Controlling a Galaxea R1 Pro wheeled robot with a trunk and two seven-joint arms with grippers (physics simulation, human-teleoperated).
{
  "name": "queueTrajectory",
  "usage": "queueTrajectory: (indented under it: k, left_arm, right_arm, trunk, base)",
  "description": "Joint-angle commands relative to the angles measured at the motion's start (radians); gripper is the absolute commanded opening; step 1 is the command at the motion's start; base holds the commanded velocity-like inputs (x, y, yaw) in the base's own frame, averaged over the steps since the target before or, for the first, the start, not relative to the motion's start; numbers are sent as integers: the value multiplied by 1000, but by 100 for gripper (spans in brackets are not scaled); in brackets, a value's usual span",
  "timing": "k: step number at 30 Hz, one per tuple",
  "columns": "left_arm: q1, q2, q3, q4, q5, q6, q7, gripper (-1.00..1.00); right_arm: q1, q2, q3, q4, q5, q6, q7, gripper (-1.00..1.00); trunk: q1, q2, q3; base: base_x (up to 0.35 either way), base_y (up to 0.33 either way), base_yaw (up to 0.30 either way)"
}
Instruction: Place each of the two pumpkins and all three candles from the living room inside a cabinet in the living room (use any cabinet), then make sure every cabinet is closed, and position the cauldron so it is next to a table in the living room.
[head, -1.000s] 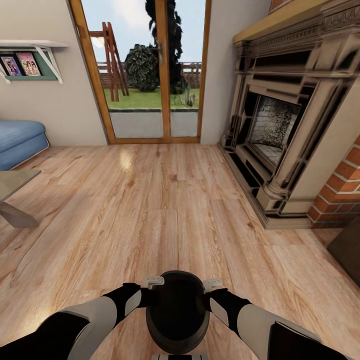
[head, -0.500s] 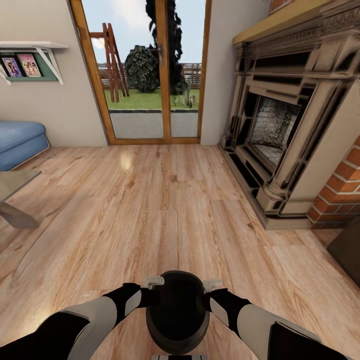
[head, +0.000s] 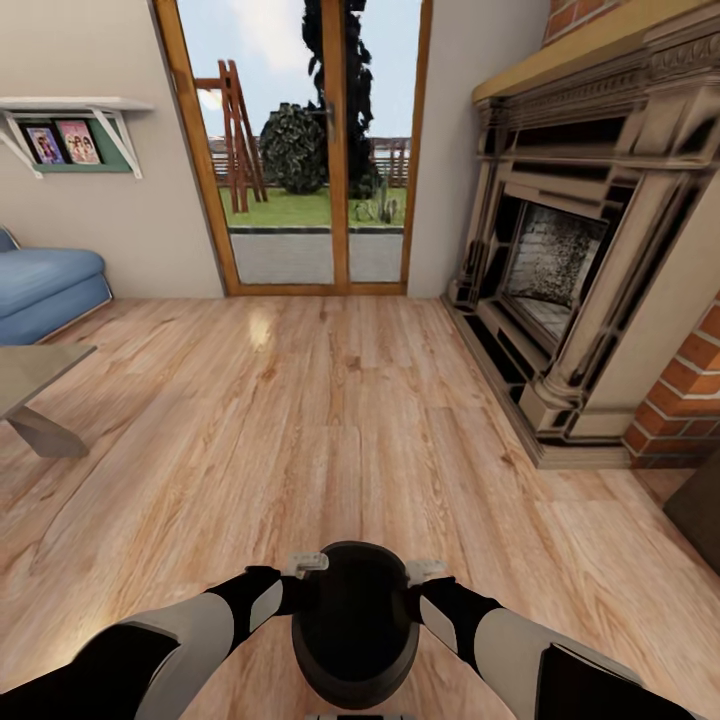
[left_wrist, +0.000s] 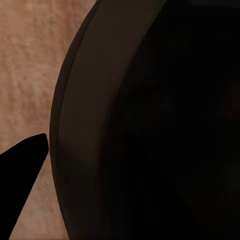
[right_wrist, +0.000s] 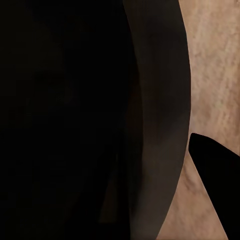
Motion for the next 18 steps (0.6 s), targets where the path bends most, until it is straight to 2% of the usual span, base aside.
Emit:
queueTrajectory:
  k: [1, 6, 18]
  left_arm:
    - [-2, 11, -23, 1, 4, -1, 2, -100]
    - [-2, 11, -23, 1, 4, -1, 2, -100]
    - [-2, 11, -23, 1, 4, -1, 2, -100]
  right_arm:
    - [0, -1, 20, 0, -9, 4, -2, -100]
    - [-1, -1, 20, 0, -9, 3, -2, -100]
    - [-1, -2, 20, 0, -9, 3, -2, -100]
  trunk:
    - [0, 0, 1]
    - [0, 0, 8]
    - [0, 0, 26]
  base:
    - [0, 0, 72]
    - [0, 0, 70]
    - [0, 0, 5]
